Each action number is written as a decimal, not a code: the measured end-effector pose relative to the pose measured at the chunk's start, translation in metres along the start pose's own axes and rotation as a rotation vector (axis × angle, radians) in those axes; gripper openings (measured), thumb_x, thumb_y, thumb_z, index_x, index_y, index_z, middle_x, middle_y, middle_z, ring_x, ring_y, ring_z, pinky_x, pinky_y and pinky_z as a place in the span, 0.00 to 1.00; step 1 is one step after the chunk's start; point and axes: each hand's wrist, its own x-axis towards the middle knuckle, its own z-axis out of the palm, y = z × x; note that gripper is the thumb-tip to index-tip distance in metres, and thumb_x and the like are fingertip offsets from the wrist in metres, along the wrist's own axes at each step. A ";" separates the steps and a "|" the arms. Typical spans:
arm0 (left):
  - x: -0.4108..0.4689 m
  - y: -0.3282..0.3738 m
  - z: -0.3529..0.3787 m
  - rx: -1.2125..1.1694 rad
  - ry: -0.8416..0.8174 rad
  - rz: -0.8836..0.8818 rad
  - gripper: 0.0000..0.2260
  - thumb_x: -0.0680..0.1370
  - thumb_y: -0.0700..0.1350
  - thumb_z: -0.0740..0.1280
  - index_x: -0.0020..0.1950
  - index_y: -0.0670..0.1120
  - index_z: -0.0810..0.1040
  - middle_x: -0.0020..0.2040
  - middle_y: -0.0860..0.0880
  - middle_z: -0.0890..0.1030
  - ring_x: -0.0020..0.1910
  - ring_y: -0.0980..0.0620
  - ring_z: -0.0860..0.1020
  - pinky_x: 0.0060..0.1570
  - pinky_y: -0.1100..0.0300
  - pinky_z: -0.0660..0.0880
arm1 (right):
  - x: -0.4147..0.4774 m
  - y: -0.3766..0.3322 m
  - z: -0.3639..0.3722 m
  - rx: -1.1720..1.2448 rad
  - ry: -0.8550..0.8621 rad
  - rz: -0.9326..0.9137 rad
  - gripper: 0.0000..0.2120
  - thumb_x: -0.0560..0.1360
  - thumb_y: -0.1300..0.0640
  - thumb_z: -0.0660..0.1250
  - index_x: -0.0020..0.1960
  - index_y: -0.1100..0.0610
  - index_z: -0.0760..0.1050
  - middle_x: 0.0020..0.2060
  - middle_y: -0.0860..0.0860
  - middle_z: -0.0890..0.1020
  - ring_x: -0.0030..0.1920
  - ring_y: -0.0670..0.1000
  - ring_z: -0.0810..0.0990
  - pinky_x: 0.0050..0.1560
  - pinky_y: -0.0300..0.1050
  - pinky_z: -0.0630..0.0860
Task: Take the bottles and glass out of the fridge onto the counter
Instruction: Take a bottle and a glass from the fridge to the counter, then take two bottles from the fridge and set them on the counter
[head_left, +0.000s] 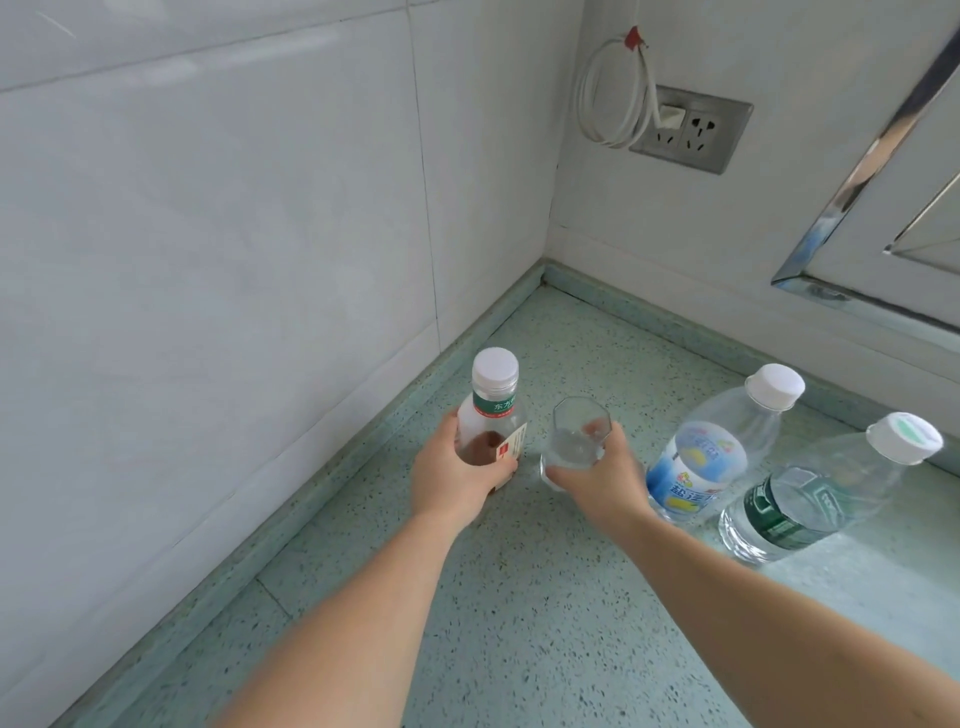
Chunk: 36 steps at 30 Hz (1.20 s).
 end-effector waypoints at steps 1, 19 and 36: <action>0.001 -0.002 0.002 0.004 0.008 -0.008 0.24 0.65 0.52 0.78 0.58 0.53 0.74 0.50 0.59 0.77 0.51 0.55 0.76 0.47 0.61 0.68 | 0.002 0.000 0.002 0.003 0.009 0.005 0.25 0.68 0.56 0.75 0.60 0.51 0.67 0.51 0.46 0.77 0.40 0.46 0.76 0.28 0.39 0.70; -0.051 0.023 0.006 0.167 0.001 -0.092 0.29 0.63 0.50 0.77 0.60 0.43 0.74 0.58 0.47 0.75 0.49 0.50 0.75 0.41 0.60 0.69 | -0.058 -0.001 -0.034 0.033 -0.016 0.003 0.34 0.69 0.49 0.73 0.71 0.54 0.64 0.64 0.50 0.73 0.55 0.49 0.76 0.41 0.39 0.72; -0.326 0.201 0.080 0.114 -0.389 0.401 0.08 0.73 0.46 0.71 0.50 0.47 0.77 0.47 0.48 0.79 0.45 0.49 0.77 0.46 0.60 0.72 | -0.322 0.102 -0.314 0.044 0.496 -0.082 0.18 0.72 0.53 0.69 0.60 0.55 0.75 0.53 0.51 0.81 0.49 0.51 0.78 0.44 0.38 0.69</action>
